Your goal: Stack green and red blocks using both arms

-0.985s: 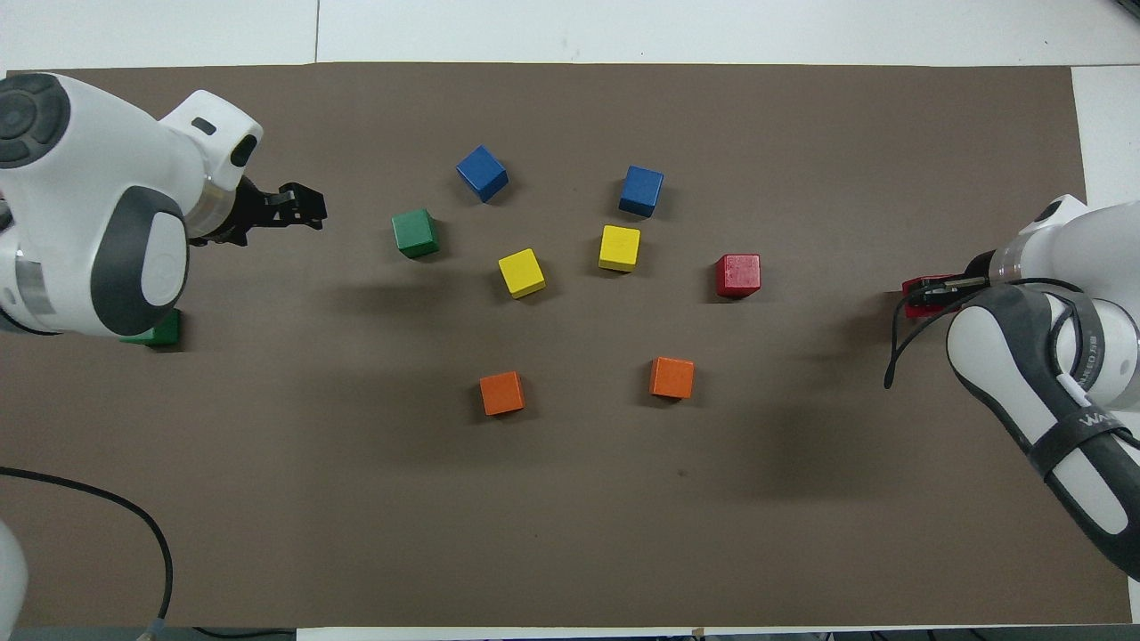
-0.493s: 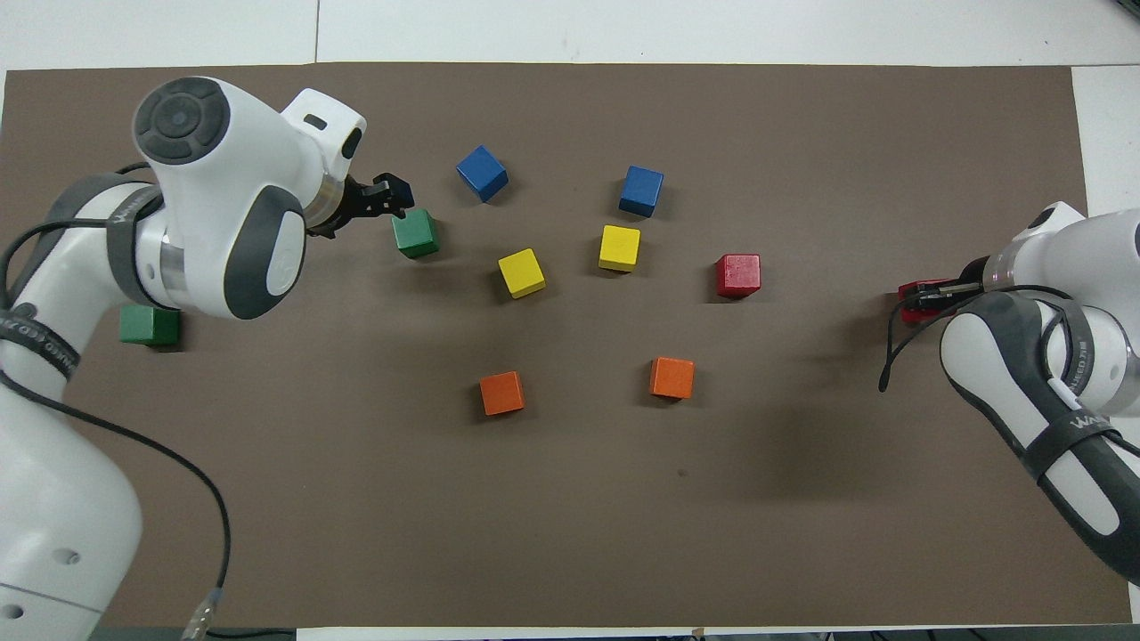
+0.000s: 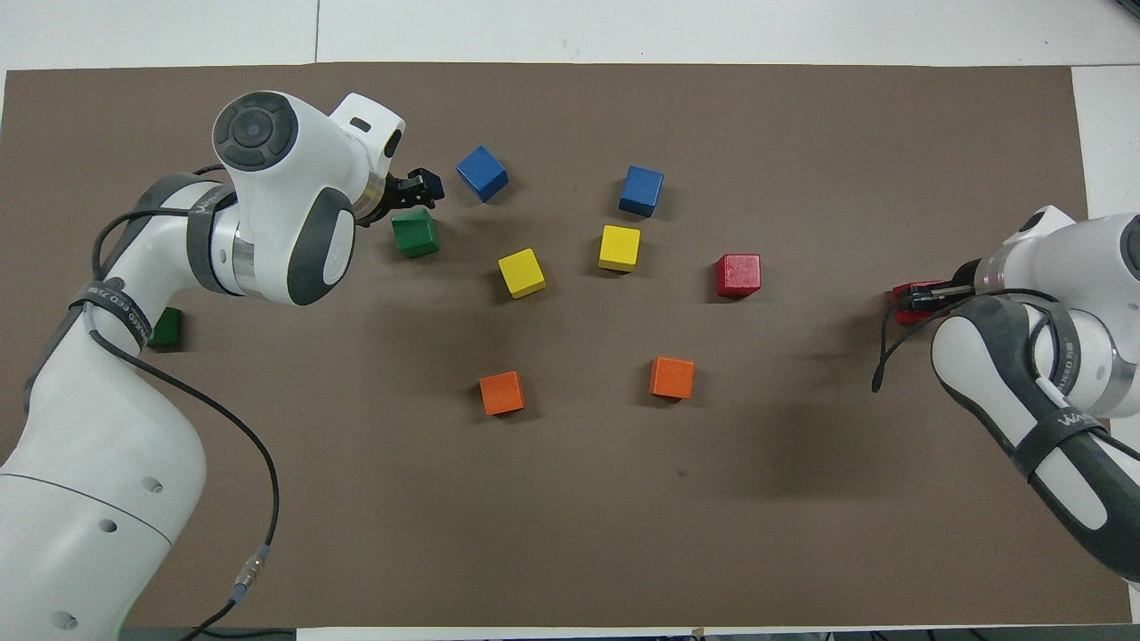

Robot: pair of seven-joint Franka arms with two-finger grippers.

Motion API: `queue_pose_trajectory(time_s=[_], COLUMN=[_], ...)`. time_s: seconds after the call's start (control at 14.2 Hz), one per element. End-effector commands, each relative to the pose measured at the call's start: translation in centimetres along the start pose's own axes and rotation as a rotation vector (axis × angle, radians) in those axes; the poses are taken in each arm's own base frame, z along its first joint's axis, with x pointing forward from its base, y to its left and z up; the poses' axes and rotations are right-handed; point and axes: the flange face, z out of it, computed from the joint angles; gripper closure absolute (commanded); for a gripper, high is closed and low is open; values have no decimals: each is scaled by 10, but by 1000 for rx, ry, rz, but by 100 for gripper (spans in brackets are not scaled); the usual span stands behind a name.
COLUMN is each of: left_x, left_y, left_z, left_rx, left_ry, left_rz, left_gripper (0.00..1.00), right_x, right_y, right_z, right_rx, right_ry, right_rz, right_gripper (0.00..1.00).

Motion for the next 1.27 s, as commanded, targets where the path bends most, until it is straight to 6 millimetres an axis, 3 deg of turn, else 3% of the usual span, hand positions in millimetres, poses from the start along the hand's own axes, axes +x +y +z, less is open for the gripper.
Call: queue_pose_trajectory(time_s=[0.0,0.28,0.35,0.42,0.49,0.63,0.7,0.99,1.13,1.2], left_x=[-17,-32,-33,-33,-33,-33,-33,-17,-6,5], left_y=[-2,-5,-5,-5,-4,-4,-4,2,-8,-26], left_z=[23,41,42,41,41,40,38,13,-1,-17], left_rx=[15,3,4,4,5,8,12,13,24,28], left_ry=[32,47,45,45,44,39,32,28,19,24], left_rz=[-15,-42,-44,-45,-51,-52,-61,-107,-123,-149], left_gripper=[0,0,18,51,98,100,100,100,100,100], right_x=[0,2,2,2,2,2,2,4,10,16], right_y=[-2,-2,-2,-5,-5,-6,-6,-5,-9,-17], right_z=[6,6,6,6,6,6,6,4,-8,-18], right_rx=[1,-1,-1,-1,-1,0,0,0,-1,1], right_ry=[16,27,27,27,27,27,27,25,40,44], right_rz=[-10,-8,-8,-13,-13,-15,-15,-15,-7,20], right_gripper=[76,73,72,68,59,12,0,0,0,0])
